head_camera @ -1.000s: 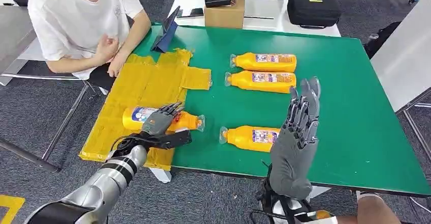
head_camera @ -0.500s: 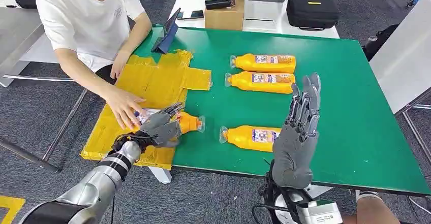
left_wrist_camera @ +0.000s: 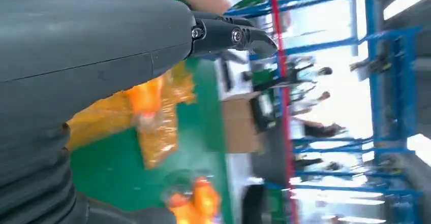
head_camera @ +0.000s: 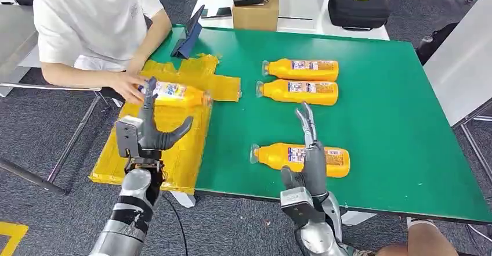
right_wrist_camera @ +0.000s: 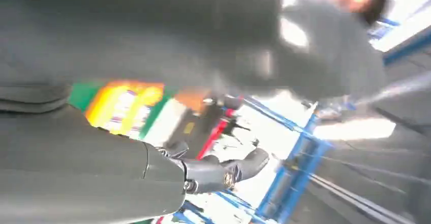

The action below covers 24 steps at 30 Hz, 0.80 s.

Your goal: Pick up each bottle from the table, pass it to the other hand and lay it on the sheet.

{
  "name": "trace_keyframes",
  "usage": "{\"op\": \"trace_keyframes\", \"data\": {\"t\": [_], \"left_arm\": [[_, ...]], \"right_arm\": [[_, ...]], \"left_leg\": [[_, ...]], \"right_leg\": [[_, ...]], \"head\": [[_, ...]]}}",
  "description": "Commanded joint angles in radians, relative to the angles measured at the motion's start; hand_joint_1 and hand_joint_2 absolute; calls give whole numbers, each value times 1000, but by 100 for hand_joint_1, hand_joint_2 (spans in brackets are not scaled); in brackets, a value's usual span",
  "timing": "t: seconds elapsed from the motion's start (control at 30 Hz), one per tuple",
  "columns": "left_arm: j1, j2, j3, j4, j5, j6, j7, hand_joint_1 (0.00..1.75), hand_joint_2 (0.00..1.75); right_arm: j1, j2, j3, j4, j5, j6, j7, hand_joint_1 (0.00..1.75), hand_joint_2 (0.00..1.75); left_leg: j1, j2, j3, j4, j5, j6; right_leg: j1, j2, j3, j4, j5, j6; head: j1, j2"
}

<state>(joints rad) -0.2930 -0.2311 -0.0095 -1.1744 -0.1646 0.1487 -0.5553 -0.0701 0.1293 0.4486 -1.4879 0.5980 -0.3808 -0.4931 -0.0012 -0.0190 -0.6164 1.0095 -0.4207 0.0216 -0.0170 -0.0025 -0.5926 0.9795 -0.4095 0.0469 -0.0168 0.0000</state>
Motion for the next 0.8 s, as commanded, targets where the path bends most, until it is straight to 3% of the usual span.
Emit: {"op": "trace_keyframes", "data": {"t": [0.03,0.47,0.57,0.8], "left_arm": [[131,-44,-2,-323,176,70,-76,0,175],[239,-12,-116,-500,194,85,-81,0,175],[249,-12,-111,-500,170,97,-81,0,175],[250,-13,-88,-484,160,100,-75,0,175]], "right_arm": [[-73,-80,-78,409,207,-8,150,0,175],[-86,-140,-121,395,457,21,309,0,175],[-93,-141,-104,352,552,-2,370,0,175],[-83,-176,-117,322,607,34,429,0,175]], "left_leg": [[2,5,6,-2,-2,-1],[0,2,2,0,-2,-1],[0,2,1,0,-1,-1],[0,2,3,-1,-2,-1]], "right_leg": [[2,3,5,-3,0,-1],[1,1,2,-1,-1,-2],[0,1,0,-1,0,-1],[0,1,2,-1,-1,-2]], "head": [[0,0],[0,0],[0,0],[0,0]]}}
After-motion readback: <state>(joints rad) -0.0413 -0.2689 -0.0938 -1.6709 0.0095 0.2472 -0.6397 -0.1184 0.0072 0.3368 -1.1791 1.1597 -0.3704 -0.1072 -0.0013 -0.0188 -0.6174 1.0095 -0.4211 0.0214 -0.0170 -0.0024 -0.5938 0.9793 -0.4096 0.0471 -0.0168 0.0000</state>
